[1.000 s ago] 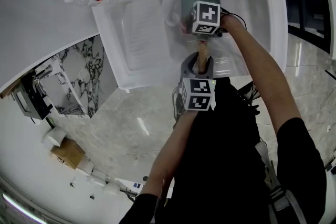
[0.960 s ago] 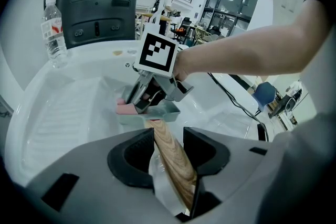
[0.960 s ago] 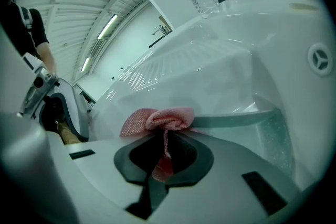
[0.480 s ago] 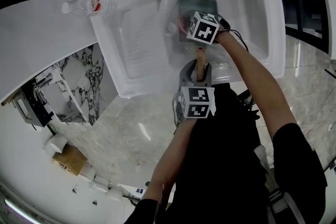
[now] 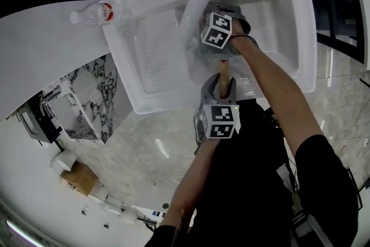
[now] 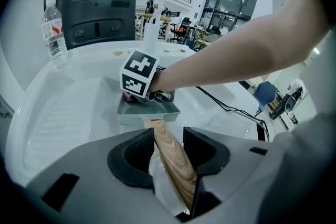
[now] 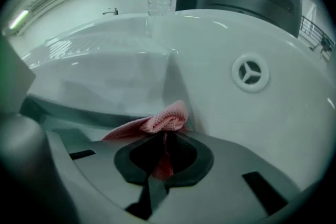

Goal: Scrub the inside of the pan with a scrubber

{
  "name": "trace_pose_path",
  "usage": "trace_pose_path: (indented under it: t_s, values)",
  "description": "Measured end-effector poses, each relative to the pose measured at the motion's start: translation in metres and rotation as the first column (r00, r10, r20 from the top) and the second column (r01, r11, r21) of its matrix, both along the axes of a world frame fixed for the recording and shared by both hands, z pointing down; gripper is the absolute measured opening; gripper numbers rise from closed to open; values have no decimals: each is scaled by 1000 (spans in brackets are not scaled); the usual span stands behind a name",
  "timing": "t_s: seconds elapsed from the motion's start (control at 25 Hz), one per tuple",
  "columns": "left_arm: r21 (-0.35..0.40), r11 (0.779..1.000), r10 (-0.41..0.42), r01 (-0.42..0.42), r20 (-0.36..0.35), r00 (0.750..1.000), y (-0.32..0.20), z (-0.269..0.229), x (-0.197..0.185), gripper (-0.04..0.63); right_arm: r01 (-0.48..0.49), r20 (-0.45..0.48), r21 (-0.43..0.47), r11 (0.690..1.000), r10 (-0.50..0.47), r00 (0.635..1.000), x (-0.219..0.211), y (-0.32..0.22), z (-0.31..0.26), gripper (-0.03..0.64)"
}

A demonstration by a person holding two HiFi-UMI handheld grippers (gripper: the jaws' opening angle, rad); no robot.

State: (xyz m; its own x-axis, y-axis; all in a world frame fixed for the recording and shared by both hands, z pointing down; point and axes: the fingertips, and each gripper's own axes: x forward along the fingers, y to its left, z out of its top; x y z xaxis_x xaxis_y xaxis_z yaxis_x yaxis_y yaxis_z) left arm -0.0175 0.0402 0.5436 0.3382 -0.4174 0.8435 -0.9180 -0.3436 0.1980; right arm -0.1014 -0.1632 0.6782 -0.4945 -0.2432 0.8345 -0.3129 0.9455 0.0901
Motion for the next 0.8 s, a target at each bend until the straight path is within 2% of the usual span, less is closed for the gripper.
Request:
trace_pose_path:
  t_s: [0.2,0.36,0.48,0.64,0.8]
  values:
    - [6,1000,-19,19,10,1000,0,1,-1,192,109,-99,114,988,-97,990,6,-2,4,37]
    - [6,1000,-23,23,15,1000,1,1,-1,190,174,-204,123,977,-146,968,26,1,8,37]
    - [8,1000,-22,22,19,1000,1,1,0,189,194,-256,88,977,-166,952,47,4,12,37]
    - [8,1000,-25,25,24,999,0,1,0,189,151,-277,-20,988,-150,949,71,7,18,37]
    - [7,1000,-27,27,27,999,1,0,0,189,151,-341,-120,981,-184,922,91,11,23,37]
